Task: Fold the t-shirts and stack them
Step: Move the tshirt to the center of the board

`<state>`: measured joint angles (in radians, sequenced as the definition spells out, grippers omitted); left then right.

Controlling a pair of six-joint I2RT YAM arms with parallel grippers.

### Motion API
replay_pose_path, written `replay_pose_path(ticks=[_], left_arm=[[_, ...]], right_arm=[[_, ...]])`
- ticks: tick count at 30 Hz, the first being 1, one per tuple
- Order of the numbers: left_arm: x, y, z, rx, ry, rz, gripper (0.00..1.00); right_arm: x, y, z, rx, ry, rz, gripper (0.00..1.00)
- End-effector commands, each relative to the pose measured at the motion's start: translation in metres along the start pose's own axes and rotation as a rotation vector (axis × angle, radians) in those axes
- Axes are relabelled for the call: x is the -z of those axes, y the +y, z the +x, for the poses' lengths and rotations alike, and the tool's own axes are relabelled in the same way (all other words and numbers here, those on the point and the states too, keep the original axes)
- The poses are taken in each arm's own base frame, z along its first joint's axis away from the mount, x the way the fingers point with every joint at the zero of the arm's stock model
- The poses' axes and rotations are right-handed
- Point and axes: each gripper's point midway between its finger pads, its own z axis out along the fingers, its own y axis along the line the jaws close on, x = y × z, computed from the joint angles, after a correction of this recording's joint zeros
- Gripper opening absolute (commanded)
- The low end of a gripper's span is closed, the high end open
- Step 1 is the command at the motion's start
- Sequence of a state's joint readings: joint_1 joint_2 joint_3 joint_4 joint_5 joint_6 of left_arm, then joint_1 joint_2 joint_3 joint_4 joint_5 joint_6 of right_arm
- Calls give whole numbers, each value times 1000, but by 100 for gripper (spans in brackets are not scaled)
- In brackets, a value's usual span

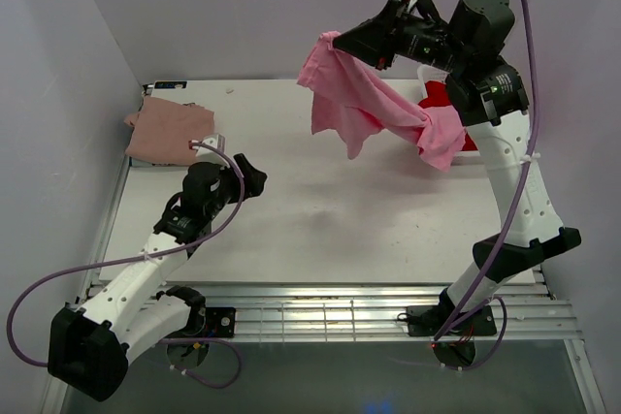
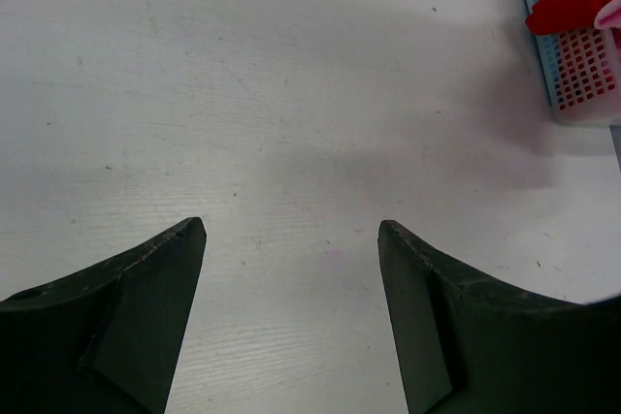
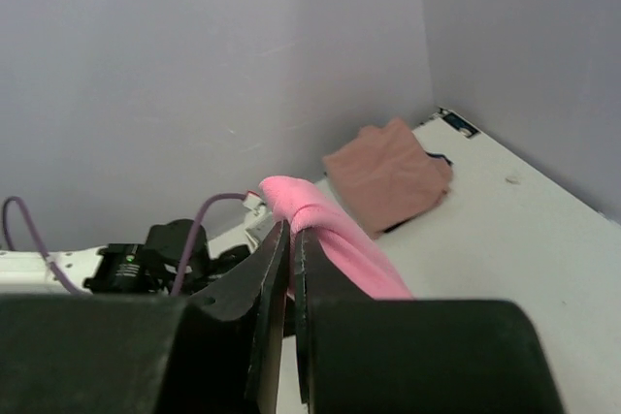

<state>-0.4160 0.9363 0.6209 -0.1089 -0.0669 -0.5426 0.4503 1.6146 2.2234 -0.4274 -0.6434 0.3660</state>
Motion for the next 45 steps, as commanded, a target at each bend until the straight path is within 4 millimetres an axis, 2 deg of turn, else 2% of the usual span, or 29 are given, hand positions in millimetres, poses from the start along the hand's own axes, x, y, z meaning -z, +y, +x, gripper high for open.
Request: replay_pose_path(ticks=[1,2,4,8,14,16,19,21,22,23,24,25,26,27,28,29,30,31,32,34,35,38,39,40,41,43,45], left_arm=[[5,3,-1,10,-17,-6,82],[6,2,-1,11,-21,-3,82],[6,1,-1,13,-21,6,82],[6,1,0,15,-18,10,82],[9,4,1,12,-21,0,82],[10,4,0,13,-30,0,82],[10,5,1,19,-29,-2,82],[10,7,3,21,-27,-9,82],[10,8,4,21,-26,-12,82],[10,9,5,22,-24,-17,82],[10,10,6,24,-24,-20,82],[10,11,6,25,-25,-21,82],[10,12,8,25,-22,-23,82],[10,12,8,27,-22,-22,82],[10,12,10,28,-20,-21,82],[9,12,11,26,-17,-19,82],[9,11,11,25,-14,-12,82],[9,11,11,24,-12,-9,82],[8,11,12,21,-9,-8,82],[7,9,14,19,-3,5,82],[6,8,14,19,-4,7,82],[5,10,11,30,-12,-9,82],[6,12,10,33,-14,-21,82],[6,13,4,38,-34,-41,82],[8,17,5,40,-28,-63,82],[9,21,-2,46,-42,-102,83],[12,24,-9,56,-39,-146,85]], right_arm=[[-8,41,-21,7,-77,-237,8],[-11,49,-20,-27,-73,-274,8],[-21,53,-22,-33,-72,-313,8],[-26,79,-45,-18,-134,-433,8],[-29,81,-44,-79,-144,-481,8],[-27,88,-52,-80,-170,-512,8],[-29,83,-52,-67,-177,-486,8],[-23,80,-55,-39,-194,-426,8],[-29,60,-34,-85,-150,-357,8],[-11,59,-46,-14,-204,-285,8],[-6,48,-41,-12,-209,-222,8],[-5,5,-5,-45,-150,-83,8],[21,-1,-16,-19,-215,55,8],[33,-21,-1,-25,-207,169,8],[48,-63,48,-80,-123,344,8],[86,-83,41,-21,-193,570,8],[107,-101,57,-24,-177,704,8],[130,-116,71,-29,-170,843,8],[173,-134,96,-31,-135,1060,8],[211,-144,118,-31,-93,1243,8],[240,-148,135,-21,-39,1374,8],[262,-155,161,-15,71,1494,8],[265,-158,178,-21,142,1510,10],[262,-166,194,-28,210,1515,29],[261,-170,207,-35,262,1516,42],[249,-184,243,-25,402,1474,64],[216,-184,269,-13,455,1335,70]])
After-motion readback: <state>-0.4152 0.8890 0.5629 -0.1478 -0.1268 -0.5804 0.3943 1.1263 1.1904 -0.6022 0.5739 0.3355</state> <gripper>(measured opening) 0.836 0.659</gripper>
